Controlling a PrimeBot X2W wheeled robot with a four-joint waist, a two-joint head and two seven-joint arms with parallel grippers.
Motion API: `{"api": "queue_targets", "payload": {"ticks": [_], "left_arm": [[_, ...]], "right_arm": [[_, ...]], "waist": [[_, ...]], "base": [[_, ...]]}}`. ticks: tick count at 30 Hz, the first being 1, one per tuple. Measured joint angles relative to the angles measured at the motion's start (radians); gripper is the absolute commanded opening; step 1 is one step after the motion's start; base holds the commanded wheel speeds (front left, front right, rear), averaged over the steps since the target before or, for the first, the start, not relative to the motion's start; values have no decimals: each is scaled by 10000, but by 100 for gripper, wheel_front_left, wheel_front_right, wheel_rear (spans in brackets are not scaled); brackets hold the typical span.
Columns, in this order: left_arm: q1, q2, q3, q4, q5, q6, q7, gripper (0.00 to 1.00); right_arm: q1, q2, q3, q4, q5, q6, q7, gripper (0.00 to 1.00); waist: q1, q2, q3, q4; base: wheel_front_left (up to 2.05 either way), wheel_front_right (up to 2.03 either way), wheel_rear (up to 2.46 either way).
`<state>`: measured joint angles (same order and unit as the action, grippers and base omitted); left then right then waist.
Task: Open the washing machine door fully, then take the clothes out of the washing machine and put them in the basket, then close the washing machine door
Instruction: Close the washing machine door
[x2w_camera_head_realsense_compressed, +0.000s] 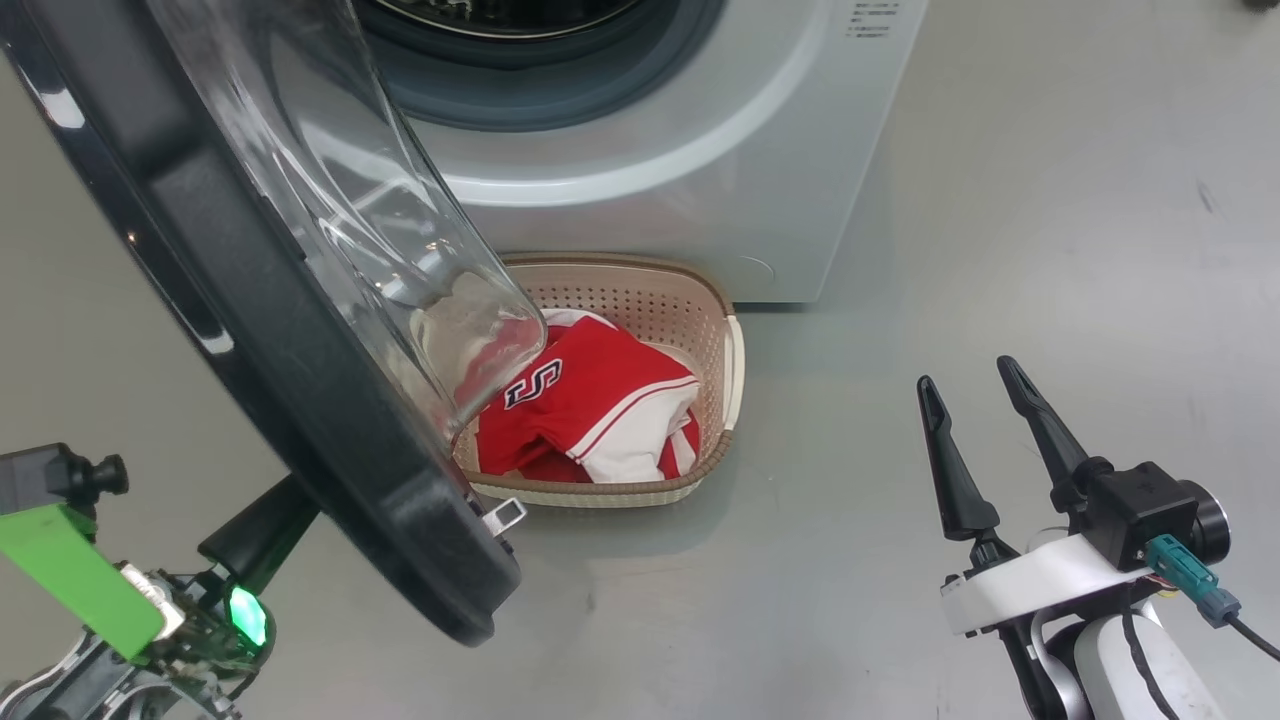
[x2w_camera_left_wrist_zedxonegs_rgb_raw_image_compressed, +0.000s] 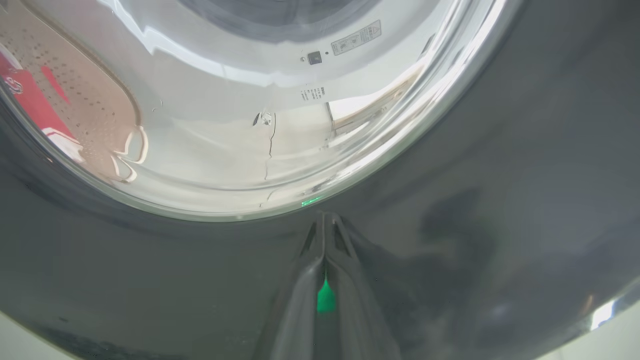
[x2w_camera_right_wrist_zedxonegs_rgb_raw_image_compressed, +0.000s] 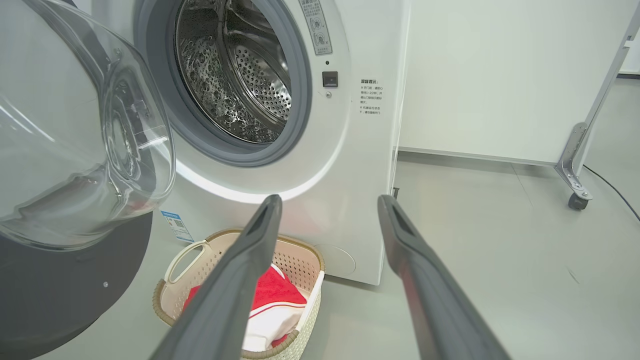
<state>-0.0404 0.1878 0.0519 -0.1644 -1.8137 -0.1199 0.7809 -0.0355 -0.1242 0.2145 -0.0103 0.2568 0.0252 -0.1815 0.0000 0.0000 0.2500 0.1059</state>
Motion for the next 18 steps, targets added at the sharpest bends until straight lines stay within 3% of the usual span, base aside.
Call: {"api": "queue_targets", "payload": {"ticks": [18], "left_arm": [[-1570,-144,-560,721,1273,4,-491,0]], "right_arm": [[-236,190,-29,219,161,2,-270,100]], "waist": [[0,0,432,-1893]], "base": [[0,0,0]]}}
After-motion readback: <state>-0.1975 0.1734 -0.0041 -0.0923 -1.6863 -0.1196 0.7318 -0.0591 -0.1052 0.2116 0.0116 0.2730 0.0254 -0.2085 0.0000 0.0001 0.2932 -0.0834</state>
